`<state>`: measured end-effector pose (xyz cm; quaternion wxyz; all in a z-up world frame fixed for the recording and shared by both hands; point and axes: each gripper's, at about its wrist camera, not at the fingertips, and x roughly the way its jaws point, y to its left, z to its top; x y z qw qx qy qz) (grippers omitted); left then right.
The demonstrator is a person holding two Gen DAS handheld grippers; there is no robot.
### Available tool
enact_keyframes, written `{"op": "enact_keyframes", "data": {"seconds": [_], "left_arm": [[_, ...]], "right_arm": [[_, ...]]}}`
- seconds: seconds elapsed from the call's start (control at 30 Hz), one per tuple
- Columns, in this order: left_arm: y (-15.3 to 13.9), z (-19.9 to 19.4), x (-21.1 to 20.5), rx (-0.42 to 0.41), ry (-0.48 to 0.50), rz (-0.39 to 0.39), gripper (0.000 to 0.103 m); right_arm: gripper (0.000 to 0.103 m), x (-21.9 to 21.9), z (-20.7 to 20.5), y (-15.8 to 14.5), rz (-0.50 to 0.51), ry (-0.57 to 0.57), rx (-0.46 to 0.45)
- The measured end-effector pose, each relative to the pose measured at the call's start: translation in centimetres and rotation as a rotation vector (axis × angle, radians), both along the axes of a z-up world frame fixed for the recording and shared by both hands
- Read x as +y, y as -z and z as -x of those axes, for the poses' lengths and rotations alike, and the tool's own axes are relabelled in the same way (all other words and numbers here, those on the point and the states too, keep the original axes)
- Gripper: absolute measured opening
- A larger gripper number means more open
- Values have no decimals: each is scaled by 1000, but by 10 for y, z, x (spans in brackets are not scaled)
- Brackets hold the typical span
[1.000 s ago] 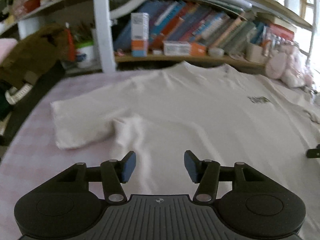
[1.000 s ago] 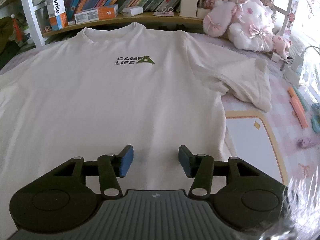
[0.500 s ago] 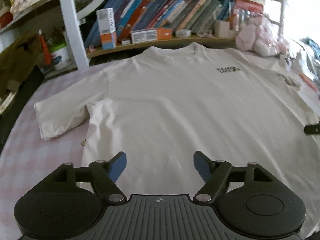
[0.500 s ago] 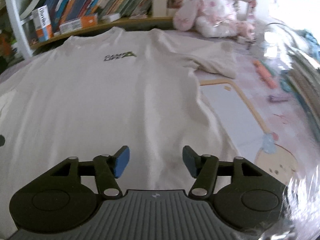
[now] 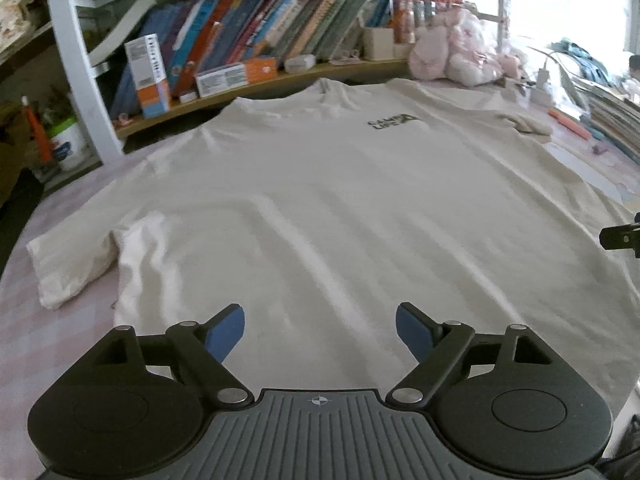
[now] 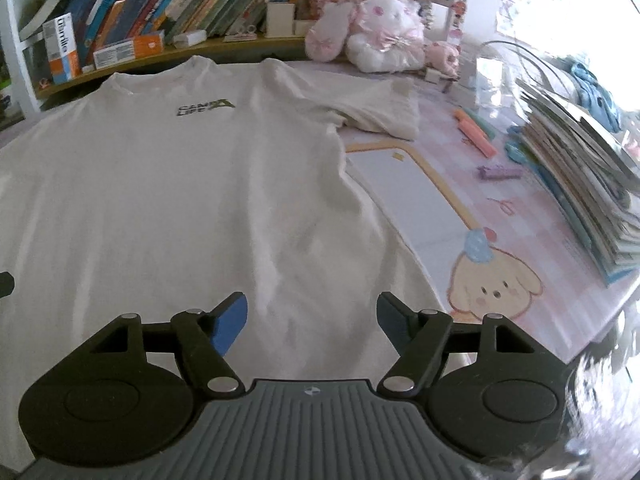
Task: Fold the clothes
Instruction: 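Move the right gripper to the sleeve nearest it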
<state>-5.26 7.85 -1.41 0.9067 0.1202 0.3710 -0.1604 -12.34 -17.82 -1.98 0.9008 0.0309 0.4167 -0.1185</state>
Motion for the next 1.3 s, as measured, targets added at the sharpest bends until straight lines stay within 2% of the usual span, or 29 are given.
{"op": "enact_keyframes", "data": {"seconds": [0.23, 0.47, 0.83, 1.03, 1.17, 1.3], "left_arm": [[2, -5, -15, 12, 27, 2, 86], [3, -14, -29, 19, -13, -5, 86], [2, -29, -76, 36, -133, -46, 86], [3, -35, -105, 41, -187, -67, 86], [4, -35, -116, 49, -229, -32, 86], [5, -29, -125, 56, -260, -16, 86]], "right_arm": [[70, -17, 6, 0, -19, 53, -8], [70, -38, -9, 1, -42, 49, -16], [71, -99, -60, 6, -116, -45, -38], [71, -148, -100, 4, -222, -41, -74], [71, -174, -126, 3, -269, -58, -92], [71, -190, -145, 5, -274, -81, -98]]}}
